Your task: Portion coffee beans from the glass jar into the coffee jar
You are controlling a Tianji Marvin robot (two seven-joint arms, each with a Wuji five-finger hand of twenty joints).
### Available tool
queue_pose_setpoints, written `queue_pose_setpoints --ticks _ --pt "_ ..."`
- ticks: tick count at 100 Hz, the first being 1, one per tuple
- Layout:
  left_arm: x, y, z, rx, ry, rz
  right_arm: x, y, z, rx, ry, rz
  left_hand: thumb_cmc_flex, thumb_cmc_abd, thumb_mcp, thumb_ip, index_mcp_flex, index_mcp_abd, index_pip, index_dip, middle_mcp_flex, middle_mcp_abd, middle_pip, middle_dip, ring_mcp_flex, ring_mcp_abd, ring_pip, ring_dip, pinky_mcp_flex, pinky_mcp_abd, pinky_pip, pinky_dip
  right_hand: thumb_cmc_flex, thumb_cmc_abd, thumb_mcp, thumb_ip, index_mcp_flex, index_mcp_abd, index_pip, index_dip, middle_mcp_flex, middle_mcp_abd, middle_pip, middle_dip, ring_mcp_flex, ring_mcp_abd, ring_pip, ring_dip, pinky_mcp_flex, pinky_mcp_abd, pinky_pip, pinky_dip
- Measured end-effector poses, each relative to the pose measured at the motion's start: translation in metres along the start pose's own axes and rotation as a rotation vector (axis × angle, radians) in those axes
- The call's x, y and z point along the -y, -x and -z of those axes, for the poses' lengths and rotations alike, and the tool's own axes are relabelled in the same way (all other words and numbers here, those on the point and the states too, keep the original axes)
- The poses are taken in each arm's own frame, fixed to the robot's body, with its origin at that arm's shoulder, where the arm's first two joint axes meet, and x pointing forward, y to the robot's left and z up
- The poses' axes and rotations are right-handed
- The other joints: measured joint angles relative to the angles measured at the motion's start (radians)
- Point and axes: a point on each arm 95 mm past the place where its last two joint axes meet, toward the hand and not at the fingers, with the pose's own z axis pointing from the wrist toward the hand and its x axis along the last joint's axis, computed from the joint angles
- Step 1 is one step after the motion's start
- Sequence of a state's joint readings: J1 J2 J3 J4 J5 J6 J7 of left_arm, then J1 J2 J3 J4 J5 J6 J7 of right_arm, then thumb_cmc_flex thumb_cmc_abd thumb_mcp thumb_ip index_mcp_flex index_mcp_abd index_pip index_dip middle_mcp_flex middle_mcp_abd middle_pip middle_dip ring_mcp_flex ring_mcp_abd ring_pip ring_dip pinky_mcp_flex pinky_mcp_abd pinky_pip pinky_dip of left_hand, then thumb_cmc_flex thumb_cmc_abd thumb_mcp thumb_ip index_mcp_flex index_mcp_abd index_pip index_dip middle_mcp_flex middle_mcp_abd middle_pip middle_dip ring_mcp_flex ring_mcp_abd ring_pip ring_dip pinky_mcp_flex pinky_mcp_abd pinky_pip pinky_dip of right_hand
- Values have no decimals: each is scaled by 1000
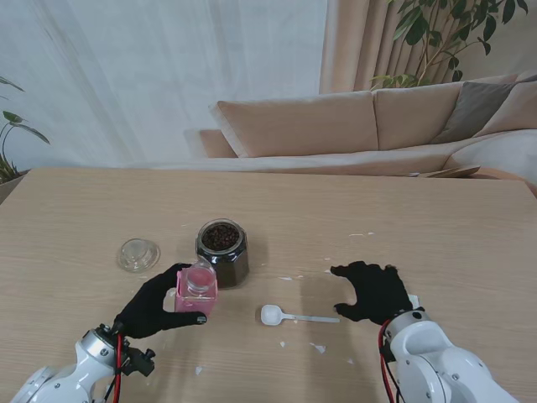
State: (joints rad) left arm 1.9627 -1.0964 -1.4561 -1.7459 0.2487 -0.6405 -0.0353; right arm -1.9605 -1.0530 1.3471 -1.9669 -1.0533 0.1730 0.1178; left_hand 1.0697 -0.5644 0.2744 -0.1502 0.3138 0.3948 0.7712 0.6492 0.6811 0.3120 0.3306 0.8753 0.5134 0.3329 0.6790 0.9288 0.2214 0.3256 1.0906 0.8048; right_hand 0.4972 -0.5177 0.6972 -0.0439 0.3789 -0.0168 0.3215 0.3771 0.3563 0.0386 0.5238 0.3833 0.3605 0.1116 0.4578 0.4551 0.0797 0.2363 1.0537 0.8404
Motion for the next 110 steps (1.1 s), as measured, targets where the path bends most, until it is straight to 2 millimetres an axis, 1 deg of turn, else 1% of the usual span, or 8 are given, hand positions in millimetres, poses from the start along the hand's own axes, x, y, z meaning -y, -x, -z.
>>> queue_pose_setpoints --ticks 18,25,30,40,62,74,97,110 --pt "-1 12 8 57 15 -18 2 -23 -7 -70 -10 -20 0 0 0 0 0 0 0 0 0 0 0 0 0 0 0 0 -1 0 0 0 0 1 17 1 12 22 6 10 0 4 -1 -8 19 0 -8 0 1 0 0 -2" --pt "-2 16 11 71 24 -29 4 -29 -9 -86 -21 -34 0 0 0 0 0 0 0 0 0 0 0 0 0 0 0 0 -2 0 0 0 0 1 17 1 30 24 12 18 0 7 26 4 19 2 2 0 1 0 0 -2" --pt "-3 19 13 79 28 -39 7 -32 -11 -98 -35 -68 0 0 0 0 0 0 0 0 0 0 0 0 -1 0 0 0 -2 0 -1 0 0 1 17 1 37 55 20 25 0 14 50 14 19 9 11 0 2 0 0 -2" --pt "-3 23 15 92 19 -38 15 -40 -14 -117 -67 -130 0 0 0 0 0 0 0 0 0 0 0 0 -1 0 0 0 -2 0 -1 0 0 1 17 1 64 55 43 53 8 15 72 34 19 13 29 7 9 0 0 -2" --pt "-3 26 18 97 10 -52 34 -47 -20 -124 -95 -124 0 0 1 0 0 0 0 0 0 0 0 0 -1 0 0 0 -3 0 -1 0 22 3 36 1 124 52 87 89 21 25 86 50 20 15 61 17 12 1 16 -2" --pt "-3 26 18 90 5 -52 42 -52 -24 -133 -85 -125 0 0 1 0 0 0 0 0 0 0 0 0 -1 0 0 0 -3 0 -1 0 22 2 49 1 125 2 98 101 21 25 98 57 20 15 74 19 20 1 27 -2" --pt "-3 26 18 88 2 -42 50 -59 -34 -149 -78 -113 0 0 1 0 0 0 0 0 0 0 0 0 -1 0 0 0 -3 0 -2 0 32 -23 100 1 189 5 130 116 50 32 158 96 21 26 119 43 24 1 52 -2" --pt "-3 26 18 88 2 -38 53 -63 -38 -153 -67 -96 0 0 1 0 0 0 0 0 0 0 0 0 -1 0 0 0 -3 0 -2 0 31 -47 125 3 210 6 176 152 50 31 195 128 22 26 143 55 33 1 63 -2"
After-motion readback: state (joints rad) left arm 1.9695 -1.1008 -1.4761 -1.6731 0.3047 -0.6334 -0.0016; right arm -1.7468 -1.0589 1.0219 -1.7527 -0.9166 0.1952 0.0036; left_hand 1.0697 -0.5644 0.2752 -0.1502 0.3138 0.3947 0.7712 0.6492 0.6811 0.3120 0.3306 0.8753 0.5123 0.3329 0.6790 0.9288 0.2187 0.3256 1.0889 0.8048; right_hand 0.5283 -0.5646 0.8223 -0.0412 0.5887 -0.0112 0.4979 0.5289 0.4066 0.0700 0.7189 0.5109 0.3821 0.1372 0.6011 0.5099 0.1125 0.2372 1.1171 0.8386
